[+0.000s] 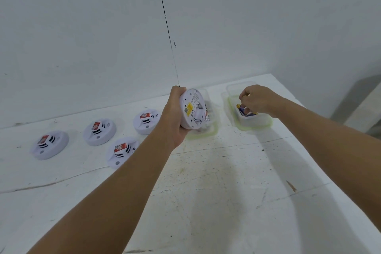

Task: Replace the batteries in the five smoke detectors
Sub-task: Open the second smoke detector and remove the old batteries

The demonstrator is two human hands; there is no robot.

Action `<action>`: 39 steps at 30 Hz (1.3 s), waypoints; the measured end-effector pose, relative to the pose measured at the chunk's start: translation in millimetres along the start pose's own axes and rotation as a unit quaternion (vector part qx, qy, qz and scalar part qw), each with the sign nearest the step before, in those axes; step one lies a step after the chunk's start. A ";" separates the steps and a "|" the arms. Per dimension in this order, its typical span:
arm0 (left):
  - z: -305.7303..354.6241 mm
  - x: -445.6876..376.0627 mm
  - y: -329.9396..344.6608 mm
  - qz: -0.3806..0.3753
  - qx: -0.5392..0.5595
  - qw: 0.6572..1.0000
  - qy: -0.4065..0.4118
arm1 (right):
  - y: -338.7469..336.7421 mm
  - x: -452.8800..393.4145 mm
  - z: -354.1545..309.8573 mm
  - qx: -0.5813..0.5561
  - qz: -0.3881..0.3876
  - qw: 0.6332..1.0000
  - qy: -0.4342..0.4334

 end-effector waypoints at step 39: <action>-0.1 -10.0 -88.4 0.083 0.056 0.995 -0.023 | 107.7 -9.4 -126.5 0.307 -0.069 0.927 -0.207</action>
Point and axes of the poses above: each hand's wrist, its own x-axis away from the middle knuckle, its own y-axis out of the palm, z = x × y, the point moved 6 cm from there along -x, towards the middle knuckle, and after that the axes turned 3 degrees about x, right-handed, at the moved point
